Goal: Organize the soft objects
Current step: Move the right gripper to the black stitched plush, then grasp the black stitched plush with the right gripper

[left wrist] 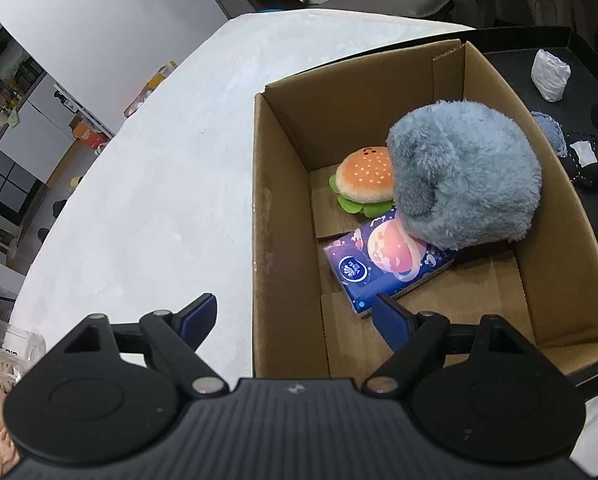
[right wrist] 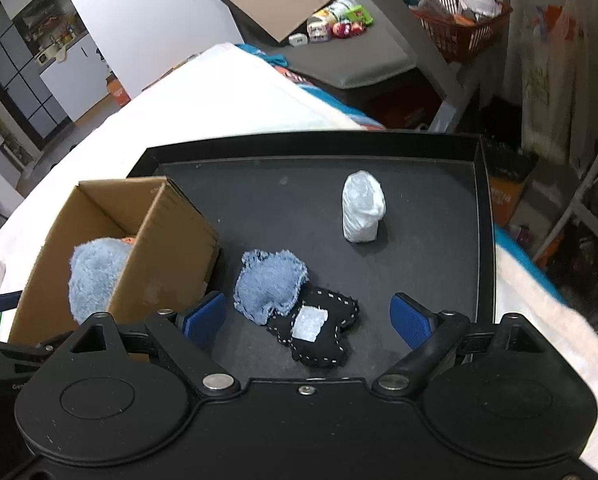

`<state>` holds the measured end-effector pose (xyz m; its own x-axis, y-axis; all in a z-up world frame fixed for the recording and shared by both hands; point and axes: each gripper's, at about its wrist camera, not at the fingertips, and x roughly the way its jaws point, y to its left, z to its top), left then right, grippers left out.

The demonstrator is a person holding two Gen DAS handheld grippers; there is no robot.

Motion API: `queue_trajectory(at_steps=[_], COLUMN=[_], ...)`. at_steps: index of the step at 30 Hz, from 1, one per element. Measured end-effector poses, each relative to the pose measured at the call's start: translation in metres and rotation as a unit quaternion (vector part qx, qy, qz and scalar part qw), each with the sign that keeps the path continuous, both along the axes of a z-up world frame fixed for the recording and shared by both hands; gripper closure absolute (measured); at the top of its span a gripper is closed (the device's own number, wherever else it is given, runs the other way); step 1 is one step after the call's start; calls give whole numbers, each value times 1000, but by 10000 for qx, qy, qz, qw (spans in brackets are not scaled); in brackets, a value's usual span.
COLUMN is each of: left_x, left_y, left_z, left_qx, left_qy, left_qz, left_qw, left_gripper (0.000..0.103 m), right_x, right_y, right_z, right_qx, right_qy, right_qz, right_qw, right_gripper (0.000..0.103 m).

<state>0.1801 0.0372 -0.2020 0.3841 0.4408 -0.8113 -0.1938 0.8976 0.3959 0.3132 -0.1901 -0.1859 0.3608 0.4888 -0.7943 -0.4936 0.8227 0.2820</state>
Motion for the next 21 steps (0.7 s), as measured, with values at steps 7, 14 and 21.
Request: queue_trajectory(at_steps=[7, 14, 21], left_x=[5, 7, 6], left_y=[-2, -7, -6], left_z=[-2, -3, 0], left_qx=[106, 212, 203], left_qy=[115, 207, 204], left_qz=[44, 35, 65], left_qw=[9999, 9996, 9996], left_gripper=[19, 19, 19], right_x=[3, 3, 6], right_y=[8, 16, 8], right_z=[-12, -33, -39], right_qx=[-1, -479, -477], right_qy=[79, 218, 421], right_qz=[107, 360, 309], right_qw=[9999, 9980, 9975], right_gripper=[14, 49, 77])
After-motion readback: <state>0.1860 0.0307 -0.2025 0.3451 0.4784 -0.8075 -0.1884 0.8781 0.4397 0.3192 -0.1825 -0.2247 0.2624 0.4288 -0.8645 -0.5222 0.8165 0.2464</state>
